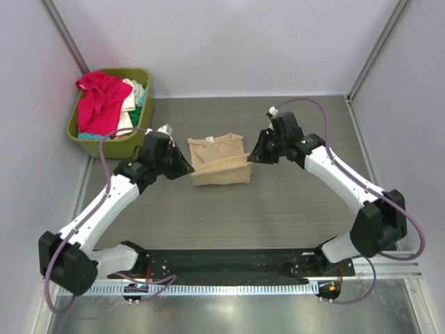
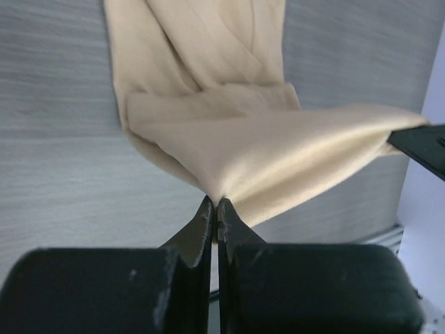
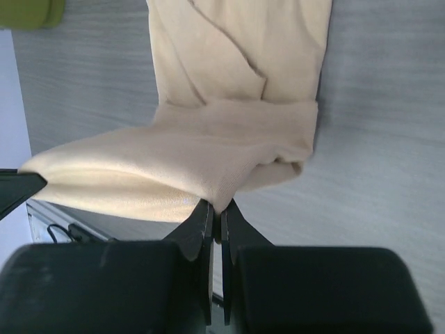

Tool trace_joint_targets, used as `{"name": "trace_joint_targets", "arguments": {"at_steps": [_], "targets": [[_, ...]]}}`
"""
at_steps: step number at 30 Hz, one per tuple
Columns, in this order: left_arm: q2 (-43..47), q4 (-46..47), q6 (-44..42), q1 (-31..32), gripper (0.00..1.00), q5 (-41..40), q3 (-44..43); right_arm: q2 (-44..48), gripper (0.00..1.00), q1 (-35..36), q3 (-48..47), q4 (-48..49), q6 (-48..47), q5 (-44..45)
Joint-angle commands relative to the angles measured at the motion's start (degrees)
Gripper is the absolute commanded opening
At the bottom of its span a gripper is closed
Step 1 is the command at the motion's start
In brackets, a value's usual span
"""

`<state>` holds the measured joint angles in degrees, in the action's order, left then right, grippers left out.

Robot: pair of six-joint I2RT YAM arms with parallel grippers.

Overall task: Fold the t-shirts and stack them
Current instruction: Fold the tshirt

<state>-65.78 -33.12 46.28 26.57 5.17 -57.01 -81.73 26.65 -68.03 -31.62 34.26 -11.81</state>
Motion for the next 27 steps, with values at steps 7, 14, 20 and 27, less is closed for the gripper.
{"name": "trace_joint_targets", "arguments": {"at_steps": [7,14,20,27], "targets": [[-13.14,0.52,-4.36,-9.42,0.0,3.0,-11.44,-13.96,0.01,-3.89,-13.79,-3.1,-6.22,-0.31],[-22.54,1.31,-4.45,-13.29,0.0,5.64,-18.3,-23.19,0.01,-6.0,-23.18,-3.01,-6.84,-1.98],[-30.27,1.05,-4.18,-16.54,0.0,7.83,-24.8,-29.17,0.01,-6.96,-31.36,-2.92,-6.31,-3.21],[-39.94,0.25,-4.62,-18.39,0.0,10.29,-31.13,-37.09,0.01,-7.67,-38.49,-2.93,-5.61,-5.85]]}}
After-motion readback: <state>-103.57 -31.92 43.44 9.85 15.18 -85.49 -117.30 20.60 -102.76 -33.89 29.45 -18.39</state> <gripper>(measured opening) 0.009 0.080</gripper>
